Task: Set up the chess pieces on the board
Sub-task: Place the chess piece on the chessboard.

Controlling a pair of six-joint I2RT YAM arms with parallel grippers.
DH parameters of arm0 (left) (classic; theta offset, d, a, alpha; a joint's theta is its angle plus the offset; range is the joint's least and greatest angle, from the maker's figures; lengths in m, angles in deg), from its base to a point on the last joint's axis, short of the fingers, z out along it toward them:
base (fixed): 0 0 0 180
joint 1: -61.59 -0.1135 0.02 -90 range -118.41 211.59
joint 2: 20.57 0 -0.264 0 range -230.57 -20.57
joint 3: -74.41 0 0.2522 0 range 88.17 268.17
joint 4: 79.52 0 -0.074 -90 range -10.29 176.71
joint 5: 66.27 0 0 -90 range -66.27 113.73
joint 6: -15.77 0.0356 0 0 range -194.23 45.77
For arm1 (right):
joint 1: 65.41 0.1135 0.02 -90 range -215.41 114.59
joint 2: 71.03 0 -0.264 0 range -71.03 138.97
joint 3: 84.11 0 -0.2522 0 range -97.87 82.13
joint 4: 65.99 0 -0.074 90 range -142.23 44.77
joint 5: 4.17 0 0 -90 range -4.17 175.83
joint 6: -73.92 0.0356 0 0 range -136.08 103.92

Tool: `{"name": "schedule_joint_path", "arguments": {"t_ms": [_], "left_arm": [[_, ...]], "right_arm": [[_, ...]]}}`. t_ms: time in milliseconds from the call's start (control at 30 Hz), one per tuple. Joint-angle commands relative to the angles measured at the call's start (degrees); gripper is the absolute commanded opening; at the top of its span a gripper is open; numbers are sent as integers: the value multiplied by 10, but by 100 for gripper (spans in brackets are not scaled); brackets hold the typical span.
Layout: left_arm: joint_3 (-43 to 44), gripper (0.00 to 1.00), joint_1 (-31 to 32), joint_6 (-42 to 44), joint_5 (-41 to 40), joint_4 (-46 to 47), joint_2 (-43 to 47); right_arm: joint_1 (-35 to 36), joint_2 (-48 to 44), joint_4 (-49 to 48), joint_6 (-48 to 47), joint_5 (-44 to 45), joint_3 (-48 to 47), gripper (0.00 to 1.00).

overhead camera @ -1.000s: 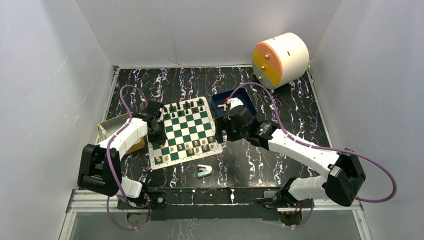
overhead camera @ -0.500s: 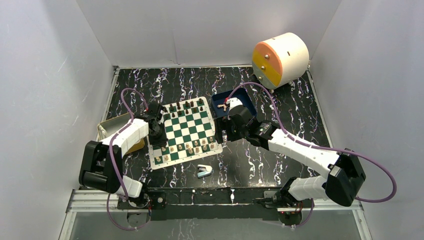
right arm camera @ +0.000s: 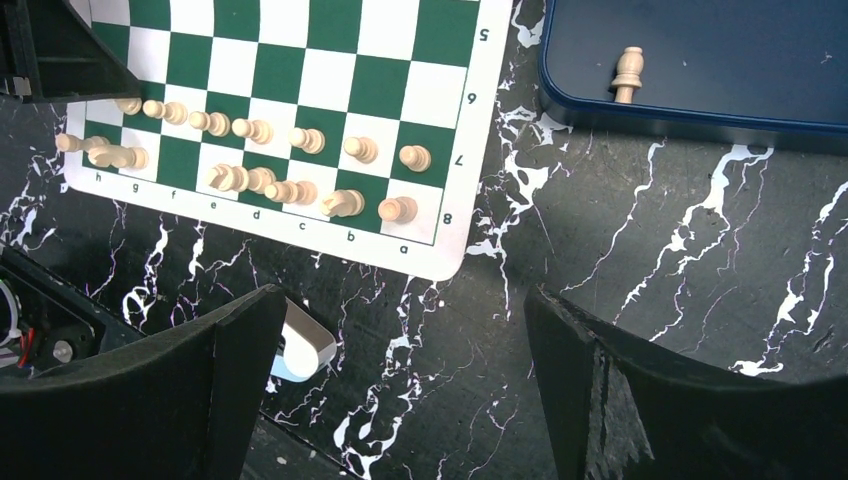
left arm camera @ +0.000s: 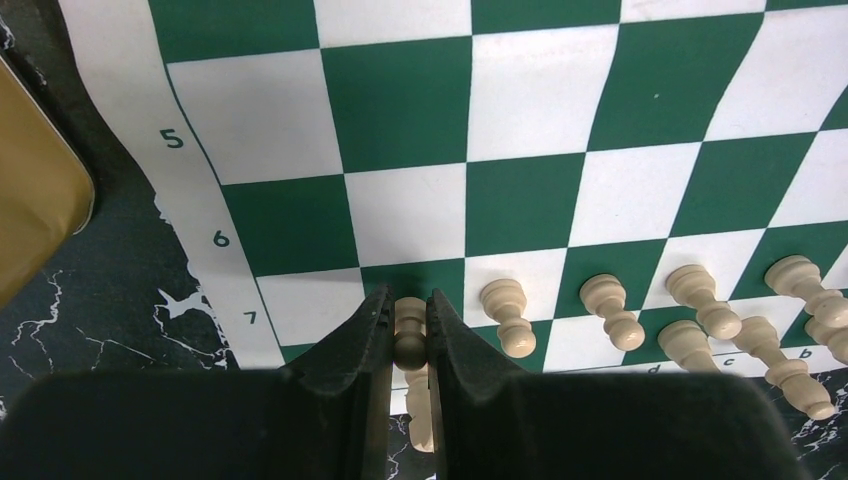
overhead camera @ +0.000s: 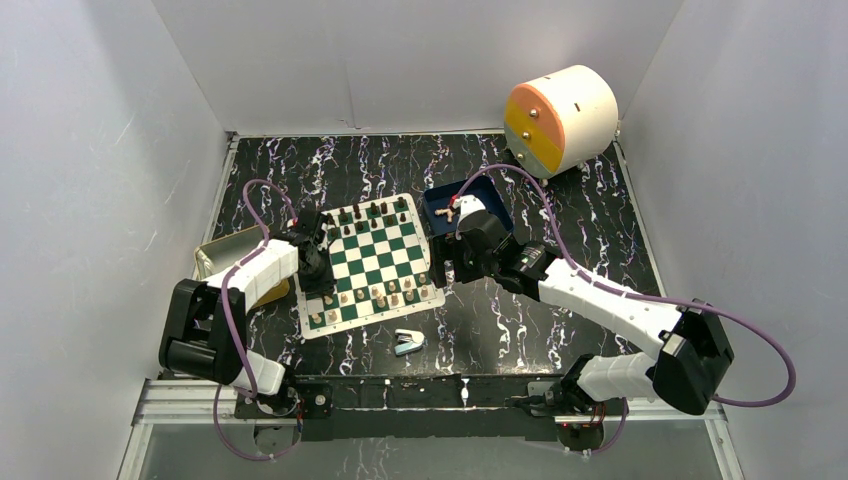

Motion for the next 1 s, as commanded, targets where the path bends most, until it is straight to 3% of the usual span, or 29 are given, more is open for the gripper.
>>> {"name": "schedule_joint_path", "arguments": {"t_ms": [0,233,467,667,967], "left_arm": [[-9,7,-3,-4,10,5,-1],[-21,9,-3,2,16,12,-7],[-16,25,-3,2,16,10,2],[-6,29,-3,-3,26,0,20],[54,32,-3,16,-1,-8,71]], "right_arm": [[2,-11,-25,-8,0,-6,99],[2,-13,-30,-8,-4,3,99],[2,-13,-33,-9,4,5,99],[2,-12,-28,-15,24,-2,99],[2,-29,-22,-14,120,-26,99]]}}
